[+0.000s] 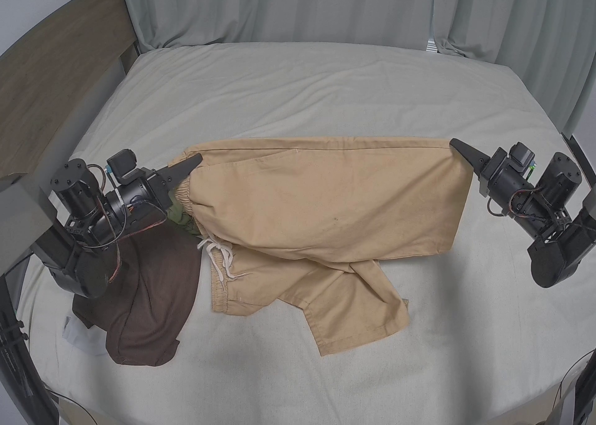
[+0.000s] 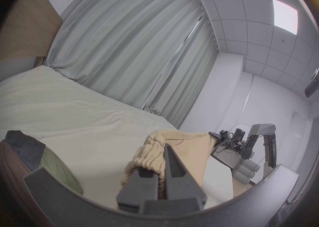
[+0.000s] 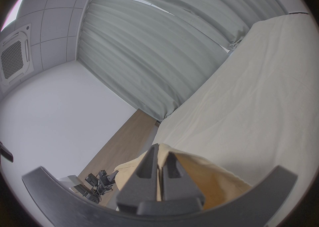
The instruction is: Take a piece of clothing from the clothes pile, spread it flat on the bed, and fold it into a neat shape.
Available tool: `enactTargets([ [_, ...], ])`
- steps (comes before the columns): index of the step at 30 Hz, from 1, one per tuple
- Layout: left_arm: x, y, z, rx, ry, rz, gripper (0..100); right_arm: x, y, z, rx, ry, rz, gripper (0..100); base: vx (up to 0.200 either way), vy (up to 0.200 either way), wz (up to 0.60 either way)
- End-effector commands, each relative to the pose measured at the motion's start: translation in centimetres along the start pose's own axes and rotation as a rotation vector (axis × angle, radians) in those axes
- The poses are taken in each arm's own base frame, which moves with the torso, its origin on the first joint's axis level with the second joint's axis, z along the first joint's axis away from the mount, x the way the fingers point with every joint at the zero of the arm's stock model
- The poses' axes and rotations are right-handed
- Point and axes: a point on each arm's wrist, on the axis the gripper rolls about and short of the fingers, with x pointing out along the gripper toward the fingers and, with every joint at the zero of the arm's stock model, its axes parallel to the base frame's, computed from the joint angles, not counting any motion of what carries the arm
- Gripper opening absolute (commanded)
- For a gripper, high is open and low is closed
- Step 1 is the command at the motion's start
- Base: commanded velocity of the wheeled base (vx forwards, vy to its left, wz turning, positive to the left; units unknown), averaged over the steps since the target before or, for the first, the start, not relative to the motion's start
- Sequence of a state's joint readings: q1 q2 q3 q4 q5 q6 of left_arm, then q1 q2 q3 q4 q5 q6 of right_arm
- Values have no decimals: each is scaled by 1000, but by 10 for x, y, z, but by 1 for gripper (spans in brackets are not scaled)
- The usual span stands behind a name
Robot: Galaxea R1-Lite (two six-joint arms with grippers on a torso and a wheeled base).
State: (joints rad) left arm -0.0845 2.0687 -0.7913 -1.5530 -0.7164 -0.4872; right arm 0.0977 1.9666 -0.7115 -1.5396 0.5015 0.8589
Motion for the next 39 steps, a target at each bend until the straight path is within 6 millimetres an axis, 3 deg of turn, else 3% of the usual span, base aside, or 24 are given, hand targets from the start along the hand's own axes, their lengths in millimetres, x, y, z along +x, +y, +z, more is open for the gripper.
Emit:
enactTargets([
  [1,8,13,-14,-20,12,17,0,9,-18,-6,10,10,-20,0,0,0,0],
  [14,33,35,-13,-80,-89,71,0,40,-51,-8,-1,-15,-2,0,0,0,0],
  [23,43,56,-32,-90,-84,81,0,56,-68,-9,12,-33,18,0,0,0,0],
  [39,63,90,-48,-149,-149,91,0,74,-102,-9,22,-75,29,0,0,0,0],
])
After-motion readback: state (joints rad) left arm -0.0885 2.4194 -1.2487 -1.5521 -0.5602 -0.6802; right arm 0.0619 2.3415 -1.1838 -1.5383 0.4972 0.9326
